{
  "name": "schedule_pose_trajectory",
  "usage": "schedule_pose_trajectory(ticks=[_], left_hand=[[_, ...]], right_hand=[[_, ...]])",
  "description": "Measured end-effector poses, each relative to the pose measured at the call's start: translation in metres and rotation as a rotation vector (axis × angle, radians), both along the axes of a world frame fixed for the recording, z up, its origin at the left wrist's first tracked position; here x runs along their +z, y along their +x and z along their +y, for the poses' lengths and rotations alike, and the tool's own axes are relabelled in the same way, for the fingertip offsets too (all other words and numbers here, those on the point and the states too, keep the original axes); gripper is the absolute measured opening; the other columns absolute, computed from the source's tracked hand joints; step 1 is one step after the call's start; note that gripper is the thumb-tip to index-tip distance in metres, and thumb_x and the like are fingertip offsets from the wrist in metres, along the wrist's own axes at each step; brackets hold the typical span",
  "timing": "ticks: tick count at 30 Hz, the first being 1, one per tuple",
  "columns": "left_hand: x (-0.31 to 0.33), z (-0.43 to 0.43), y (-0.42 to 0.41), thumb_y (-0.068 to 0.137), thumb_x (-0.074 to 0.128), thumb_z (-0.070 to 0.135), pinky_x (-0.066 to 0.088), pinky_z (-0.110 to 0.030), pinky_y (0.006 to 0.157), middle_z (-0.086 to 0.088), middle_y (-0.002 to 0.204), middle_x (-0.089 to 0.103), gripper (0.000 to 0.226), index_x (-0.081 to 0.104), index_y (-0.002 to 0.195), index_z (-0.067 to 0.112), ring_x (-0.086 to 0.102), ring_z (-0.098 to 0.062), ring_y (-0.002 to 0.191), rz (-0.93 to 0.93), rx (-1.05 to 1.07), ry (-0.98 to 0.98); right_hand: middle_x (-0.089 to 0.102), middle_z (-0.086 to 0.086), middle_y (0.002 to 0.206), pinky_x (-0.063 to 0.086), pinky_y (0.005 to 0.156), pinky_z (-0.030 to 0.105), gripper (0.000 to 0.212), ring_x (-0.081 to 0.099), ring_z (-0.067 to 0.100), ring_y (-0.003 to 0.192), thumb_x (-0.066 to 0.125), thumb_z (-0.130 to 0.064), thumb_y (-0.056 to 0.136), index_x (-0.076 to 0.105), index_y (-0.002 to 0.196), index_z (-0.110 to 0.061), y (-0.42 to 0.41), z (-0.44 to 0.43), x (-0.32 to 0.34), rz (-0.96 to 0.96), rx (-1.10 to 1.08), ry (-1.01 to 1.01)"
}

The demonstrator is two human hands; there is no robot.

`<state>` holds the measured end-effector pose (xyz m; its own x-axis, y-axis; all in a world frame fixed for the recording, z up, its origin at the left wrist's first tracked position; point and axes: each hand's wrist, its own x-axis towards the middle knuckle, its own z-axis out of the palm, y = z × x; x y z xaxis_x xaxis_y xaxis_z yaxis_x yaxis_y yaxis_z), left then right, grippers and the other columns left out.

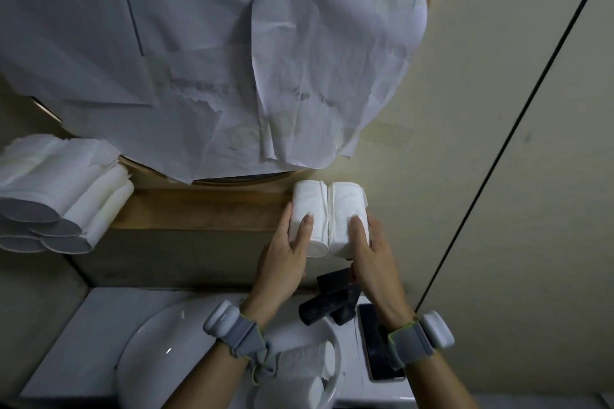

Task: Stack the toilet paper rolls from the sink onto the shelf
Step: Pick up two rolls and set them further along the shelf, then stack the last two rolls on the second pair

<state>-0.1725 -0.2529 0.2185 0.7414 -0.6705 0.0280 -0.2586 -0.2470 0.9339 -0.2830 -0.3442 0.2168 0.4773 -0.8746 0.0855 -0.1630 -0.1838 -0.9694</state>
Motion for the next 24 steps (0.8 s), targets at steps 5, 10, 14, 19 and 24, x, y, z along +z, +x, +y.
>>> schedule_pose_trajectory(ticks=[5,10,14,19,24], left_hand=[[0.002,0.006,0.000,0.088,0.028,0.074,0.047,-0.020,0.051,-0.003,0.104,0.069,0.077,0.006,0.155,0.043,0.062,-0.012,0.056,0.005,-0.022,0.042],[-0.003,0.031,-0.002,0.084,0.017,0.073,0.047,-0.023,0.058,0.012,0.087,0.061,0.083,-0.003,0.156,0.038,0.060,-0.006,0.052,0.017,-0.024,0.007],[-0.026,0.056,0.002,0.090,0.022,0.064,0.045,-0.025,0.058,0.001,0.090,0.061,0.070,0.017,0.152,0.031,0.052,-0.009,0.060,0.091,0.018,-0.087],[-0.092,0.083,0.010,0.102,0.042,0.037,0.044,-0.024,0.056,-0.003,0.089,0.060,0.030,0.048,0.125,0.017,0.051,-0.013,0.061,0.331,-0.013,0.041],[-0.172,0.097,-0.005,0.100,0.051,0.019,0.055,-0.033,0.058,-0.013,0.084,0.059,0.018,0.056,0.105,0.002,0.059,-0.022,0.065,0.777,0.004,0.278]], right_hand=[[0.067,-0.011,0.106,0.054,0.093,0.054,0.049,0.068,0.022,0.098,0.032,-0.072,0.092,0.052,0.125,-0.042,-0.003,0.003,0.001,0.040,0.004,0.013],[0.067,0.001,0.105,0.052,0.097,0.054,0.079,0.067,0.025,0.101,0.027,-0.079,0.089,0.030,0.153,-0.033,-0.015,0.008,-0.005,0.096,-0.066,0.063],[0.067,0.007,0.090,0.050,0.079,0.038,0.069,0.063,0.014,0.080,0.027,-0.063,0.100,0.034,0.153,-0.020,-0.032,0.024,-0.016,0.085,-0.188,0.043],[0.070,0.003,0.096,0.044,0.070,0.031,0.051,0.066,0.012,0.088,0.031,-0.056,0.103,0.050,0.134,-0.022,-0.040,0.070,-0.056,0.142,-0.222,0.082],[0.069,0.000,0.084,0.043,0.064,0.022,0.035,0.062,0.005,0.074,0.039,-0.044,0.105,0.057,0.125,-0.022,-0.034,0.122,-0.103,0.315,-0.031,0.200]])
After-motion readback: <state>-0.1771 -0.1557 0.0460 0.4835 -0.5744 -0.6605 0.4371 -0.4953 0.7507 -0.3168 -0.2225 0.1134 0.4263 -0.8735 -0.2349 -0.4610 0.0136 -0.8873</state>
